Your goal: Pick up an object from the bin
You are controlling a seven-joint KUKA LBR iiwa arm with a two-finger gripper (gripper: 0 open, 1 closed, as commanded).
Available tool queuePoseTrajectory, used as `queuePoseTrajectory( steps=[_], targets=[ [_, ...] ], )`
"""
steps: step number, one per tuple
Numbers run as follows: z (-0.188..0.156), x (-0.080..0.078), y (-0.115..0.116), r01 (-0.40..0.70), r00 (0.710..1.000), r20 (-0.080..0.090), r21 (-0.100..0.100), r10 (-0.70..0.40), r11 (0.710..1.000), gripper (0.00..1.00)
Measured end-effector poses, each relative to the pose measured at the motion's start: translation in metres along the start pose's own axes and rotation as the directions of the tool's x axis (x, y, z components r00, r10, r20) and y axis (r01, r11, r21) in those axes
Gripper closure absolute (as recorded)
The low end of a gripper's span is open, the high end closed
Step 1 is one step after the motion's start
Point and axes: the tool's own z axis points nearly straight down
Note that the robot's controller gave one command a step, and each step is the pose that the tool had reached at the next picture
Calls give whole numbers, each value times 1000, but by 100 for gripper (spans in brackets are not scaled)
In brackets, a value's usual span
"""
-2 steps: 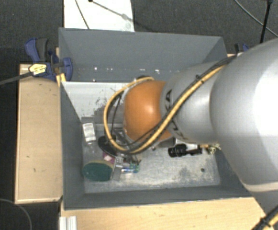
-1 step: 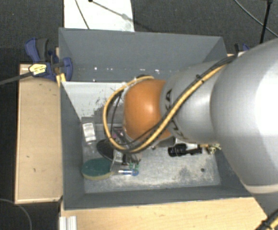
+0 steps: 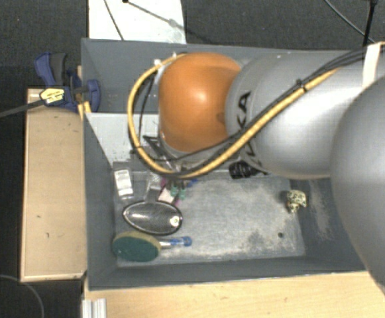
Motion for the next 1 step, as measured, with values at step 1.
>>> queuePoseTrajectory(
  steps=[1],
  targets=[
    [5,2,-2,-3,1000,-8,6,3,1000,0]
  ],
)
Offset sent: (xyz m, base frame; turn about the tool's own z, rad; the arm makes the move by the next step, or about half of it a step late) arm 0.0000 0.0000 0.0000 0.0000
